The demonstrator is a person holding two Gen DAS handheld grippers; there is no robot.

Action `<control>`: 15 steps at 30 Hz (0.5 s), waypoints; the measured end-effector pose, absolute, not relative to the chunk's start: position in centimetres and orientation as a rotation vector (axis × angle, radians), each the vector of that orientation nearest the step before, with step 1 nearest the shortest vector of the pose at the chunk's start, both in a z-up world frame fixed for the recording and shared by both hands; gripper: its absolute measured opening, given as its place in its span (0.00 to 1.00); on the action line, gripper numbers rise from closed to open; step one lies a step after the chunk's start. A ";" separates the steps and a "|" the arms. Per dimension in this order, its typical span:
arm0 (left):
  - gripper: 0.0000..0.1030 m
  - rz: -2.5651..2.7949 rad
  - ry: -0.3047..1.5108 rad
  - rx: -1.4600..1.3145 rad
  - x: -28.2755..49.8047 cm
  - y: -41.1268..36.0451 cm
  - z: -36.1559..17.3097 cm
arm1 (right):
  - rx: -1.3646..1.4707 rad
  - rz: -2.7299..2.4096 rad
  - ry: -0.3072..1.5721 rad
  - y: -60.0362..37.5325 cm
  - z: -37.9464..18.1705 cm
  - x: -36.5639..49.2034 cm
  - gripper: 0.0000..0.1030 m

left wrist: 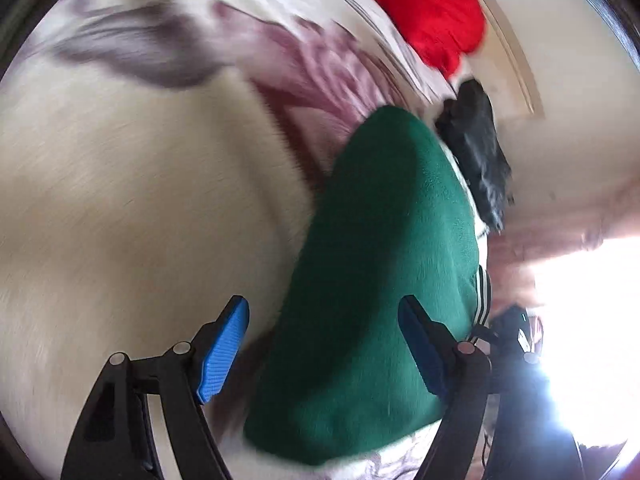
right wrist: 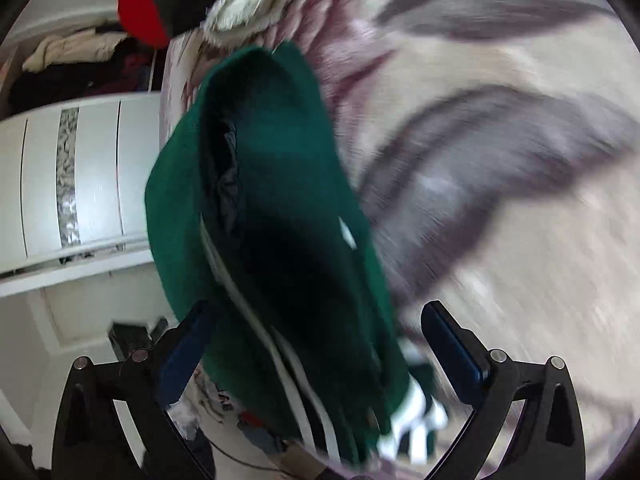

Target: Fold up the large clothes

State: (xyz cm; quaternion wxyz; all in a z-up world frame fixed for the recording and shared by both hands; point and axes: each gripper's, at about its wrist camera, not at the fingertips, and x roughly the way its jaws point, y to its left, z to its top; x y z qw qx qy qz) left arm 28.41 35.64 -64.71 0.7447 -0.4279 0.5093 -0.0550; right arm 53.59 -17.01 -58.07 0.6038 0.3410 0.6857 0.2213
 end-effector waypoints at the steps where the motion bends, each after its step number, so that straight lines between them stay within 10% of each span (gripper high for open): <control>1: 0.73 -0.159 1.125 -0.934 29.0 35.2 -65.0 | 0.752 0.528 1.602 -15.9 -59.0 54.5 1.00; 12: 0.83 -0.403 1.097 -1.028 32.3 33.1 -68.5 | 1.002 0.867 1.734 -13.3 -63.7 57.6 1.00; 15: 0.69 -0.374 1.070 -1.002 31.8 33.2 -67.3 | 0.957 0.821 1.739 -11.0 -64.2 58.3 0.99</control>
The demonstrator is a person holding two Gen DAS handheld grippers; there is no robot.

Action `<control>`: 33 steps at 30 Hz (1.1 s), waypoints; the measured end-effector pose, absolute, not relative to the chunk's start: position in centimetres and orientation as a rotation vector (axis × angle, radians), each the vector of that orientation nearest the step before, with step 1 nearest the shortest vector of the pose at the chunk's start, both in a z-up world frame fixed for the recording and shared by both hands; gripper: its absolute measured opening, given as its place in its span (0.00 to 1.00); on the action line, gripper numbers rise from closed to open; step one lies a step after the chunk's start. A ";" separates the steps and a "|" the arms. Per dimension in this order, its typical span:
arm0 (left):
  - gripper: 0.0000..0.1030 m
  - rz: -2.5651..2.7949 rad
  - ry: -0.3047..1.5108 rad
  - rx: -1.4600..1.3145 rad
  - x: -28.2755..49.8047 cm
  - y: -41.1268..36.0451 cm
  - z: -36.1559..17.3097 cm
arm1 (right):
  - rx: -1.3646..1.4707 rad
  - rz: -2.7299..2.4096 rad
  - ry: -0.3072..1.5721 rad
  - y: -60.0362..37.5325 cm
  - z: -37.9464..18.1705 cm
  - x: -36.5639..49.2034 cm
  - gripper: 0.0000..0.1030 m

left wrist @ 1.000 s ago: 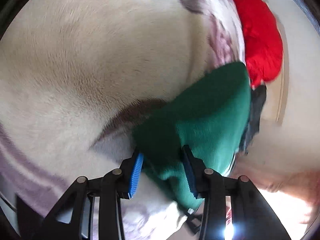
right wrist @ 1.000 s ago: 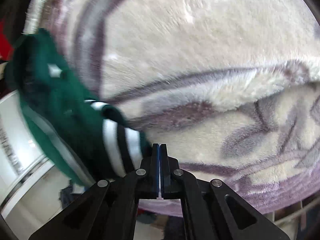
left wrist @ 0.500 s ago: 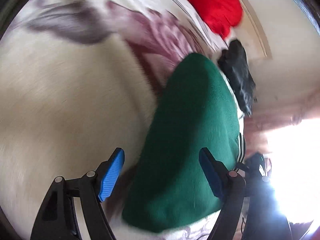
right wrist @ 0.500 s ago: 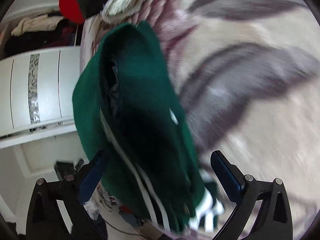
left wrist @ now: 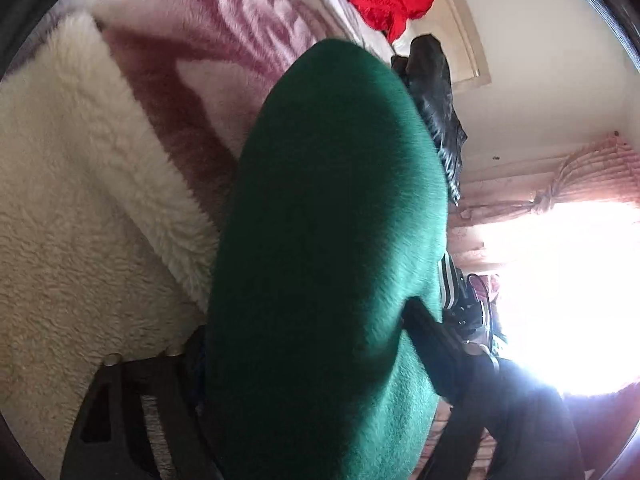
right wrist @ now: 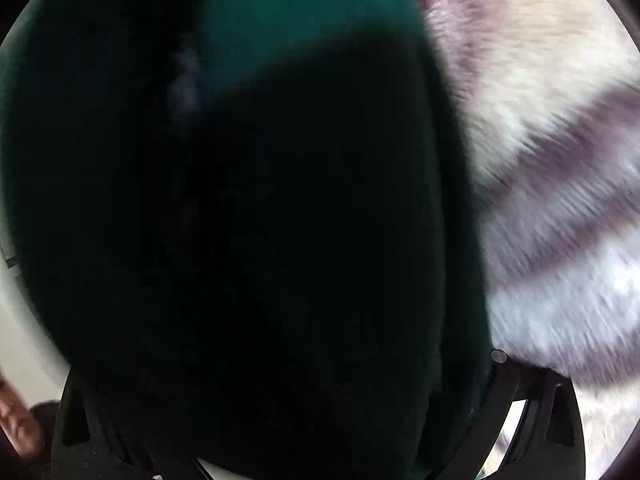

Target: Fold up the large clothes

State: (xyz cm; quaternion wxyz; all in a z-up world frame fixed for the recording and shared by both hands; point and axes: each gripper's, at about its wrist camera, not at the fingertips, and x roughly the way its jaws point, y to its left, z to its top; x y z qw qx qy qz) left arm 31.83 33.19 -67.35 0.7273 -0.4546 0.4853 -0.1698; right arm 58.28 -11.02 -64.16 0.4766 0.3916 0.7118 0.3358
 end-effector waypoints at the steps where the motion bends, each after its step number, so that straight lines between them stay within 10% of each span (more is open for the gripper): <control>1: 0.59 -0.358 1.061 -0.995 31.7 33.5 -66.9 | 0.979 0.798 1.728 -11.0 -64.1 58.4 0.93; 2: 0.54 -0.357 1.057 -0.989 31.8 33.6 -66.5 | 0.979 0.791 1.691 -11.1 -63.4 58.6 0.63; 6: 0.49 -0.364 1.065 -0.942 33.7 33.1 -64.2 | 0.968 0.765 1.606 -11.2 -59.8 58.4 0.43; 23: 0.48 -0.542 0.979 -0.809 57.6 27.4 -47.9 | 0.956 0.709 1.237 -18.4 -37.5 70.1 0.40; 33: 0.49 -0.522 1.038 -0.758 74.2 24.7 -56.5 | 0.885 0.593 1.204 -24.8 -40.3 88.8 0.40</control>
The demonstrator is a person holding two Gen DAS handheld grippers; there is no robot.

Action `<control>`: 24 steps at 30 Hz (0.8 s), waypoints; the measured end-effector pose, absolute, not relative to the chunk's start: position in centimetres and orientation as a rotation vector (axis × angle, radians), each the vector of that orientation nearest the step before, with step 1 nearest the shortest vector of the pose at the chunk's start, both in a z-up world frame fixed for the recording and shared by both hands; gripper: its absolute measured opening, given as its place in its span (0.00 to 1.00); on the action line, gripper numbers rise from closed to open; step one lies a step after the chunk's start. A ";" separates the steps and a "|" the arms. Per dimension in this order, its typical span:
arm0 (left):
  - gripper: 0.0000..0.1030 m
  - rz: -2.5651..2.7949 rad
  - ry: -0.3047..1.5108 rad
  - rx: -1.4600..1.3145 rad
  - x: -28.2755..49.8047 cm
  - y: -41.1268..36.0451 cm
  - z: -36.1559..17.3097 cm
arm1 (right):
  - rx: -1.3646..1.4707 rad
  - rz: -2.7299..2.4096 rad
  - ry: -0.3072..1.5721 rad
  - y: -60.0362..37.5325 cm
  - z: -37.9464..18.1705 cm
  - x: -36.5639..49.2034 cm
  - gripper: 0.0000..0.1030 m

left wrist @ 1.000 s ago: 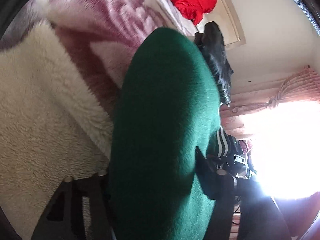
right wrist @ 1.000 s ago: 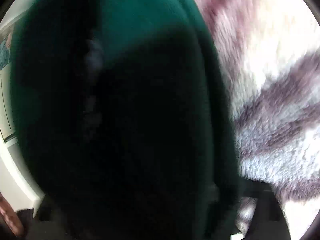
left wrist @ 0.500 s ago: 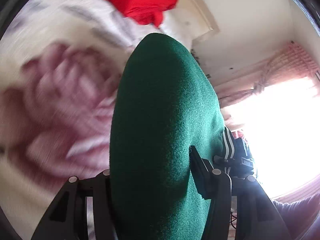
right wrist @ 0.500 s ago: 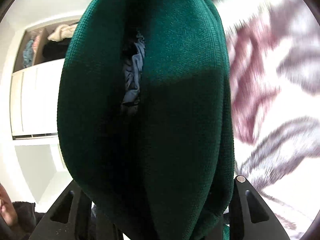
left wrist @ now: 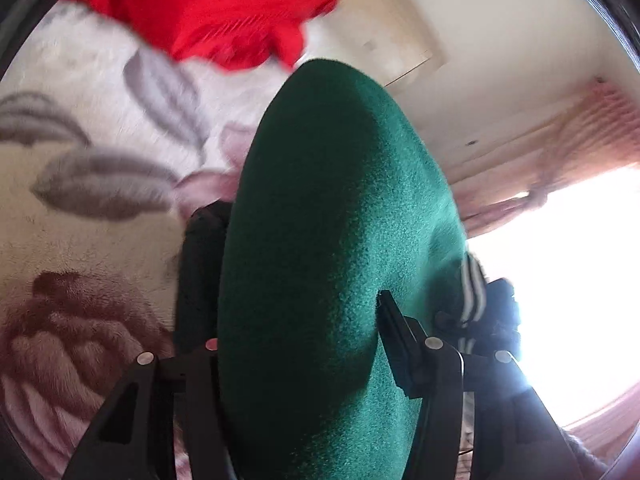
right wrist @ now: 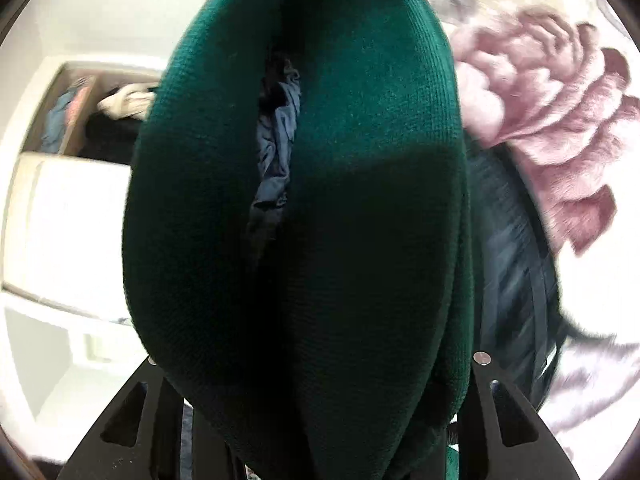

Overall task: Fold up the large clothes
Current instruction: 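Lower the folded green bundle onto the bed and open both tools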

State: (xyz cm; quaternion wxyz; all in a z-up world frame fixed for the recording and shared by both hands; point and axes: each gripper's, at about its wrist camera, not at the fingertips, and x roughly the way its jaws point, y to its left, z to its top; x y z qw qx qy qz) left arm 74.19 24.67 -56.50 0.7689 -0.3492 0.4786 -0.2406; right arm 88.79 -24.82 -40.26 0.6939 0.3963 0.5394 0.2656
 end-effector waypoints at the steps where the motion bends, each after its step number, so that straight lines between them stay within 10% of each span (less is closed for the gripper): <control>1: 0.50 -0.520 1.053 -0.747 74.2 24.6 -57.2 | 0.894 0.580 1.230 -24.2 -41.6 90.1 0.40; 5: 0.55 -0.551 1.093 -0.670 74.3 24.3 -56.8 | 0.898 0.542 1.267 -24.3 -44.2 91.8 0.42; 11: 0.57 -0.413 1.153 -0.598 73.1 24.8 -53.9 | 0.707 0.395 1.364 -24.3 -40.8 92.4 0.89; 13: 0.63 -0.322 1.082 -0.467 72.1 24.1 -52.0 | 0.622 0.323 1.329 -24.0 -39.1 91.6 0.91; 16: 0.96 -0.192 1.028 -0.310 70.3 22.5 -49.4 | 0.384 0.132 1.274 -24.3 -36.5 88.0 0.98; 24: 1.00 -0.043 0.934 -0.085 61.6 17.3 -42.9 | 0.027 -0.162 1.153 -18.1 -27.6 74.8 1.00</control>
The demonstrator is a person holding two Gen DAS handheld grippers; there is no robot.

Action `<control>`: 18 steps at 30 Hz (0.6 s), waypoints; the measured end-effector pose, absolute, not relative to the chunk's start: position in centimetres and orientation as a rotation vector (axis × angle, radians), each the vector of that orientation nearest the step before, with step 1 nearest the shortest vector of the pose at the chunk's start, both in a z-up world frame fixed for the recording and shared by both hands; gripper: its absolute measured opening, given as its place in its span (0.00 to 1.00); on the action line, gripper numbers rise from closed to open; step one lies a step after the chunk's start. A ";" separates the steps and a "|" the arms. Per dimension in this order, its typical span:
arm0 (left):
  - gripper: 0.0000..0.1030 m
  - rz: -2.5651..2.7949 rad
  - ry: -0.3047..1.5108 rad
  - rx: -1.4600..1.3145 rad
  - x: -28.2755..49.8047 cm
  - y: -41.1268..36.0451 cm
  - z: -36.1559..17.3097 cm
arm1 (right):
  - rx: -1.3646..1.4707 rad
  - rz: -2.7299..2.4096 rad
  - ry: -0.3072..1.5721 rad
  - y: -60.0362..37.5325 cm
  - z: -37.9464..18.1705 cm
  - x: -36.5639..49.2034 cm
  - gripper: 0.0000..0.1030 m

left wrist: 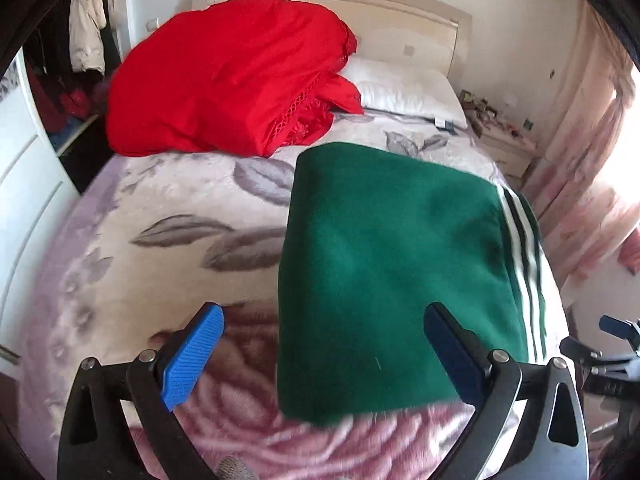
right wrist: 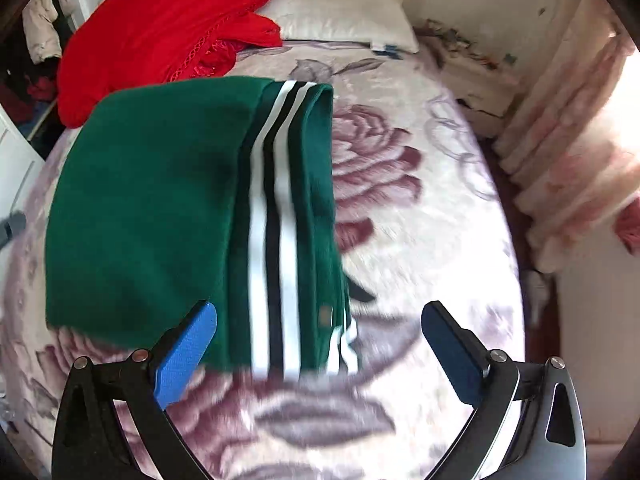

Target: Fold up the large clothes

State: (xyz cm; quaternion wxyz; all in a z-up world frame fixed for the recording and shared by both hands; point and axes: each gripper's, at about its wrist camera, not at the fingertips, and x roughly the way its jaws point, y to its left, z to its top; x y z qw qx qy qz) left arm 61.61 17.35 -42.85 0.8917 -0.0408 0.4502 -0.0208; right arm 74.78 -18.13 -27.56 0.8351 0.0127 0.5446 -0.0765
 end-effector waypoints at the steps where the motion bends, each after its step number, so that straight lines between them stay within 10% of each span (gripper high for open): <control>1: 0.99 -0.037 0.931 -0.074 61.2 17.2 -42.2 | 0.027 -0.175 1.146 -17.2 -26.6 73.0 1.00; 18: 0.99 -0.073 0.740 -0.011 42.6 14.8 -24.9 | 0.052 -0.276 0.936 -12.9 -6.5 50.5 1.00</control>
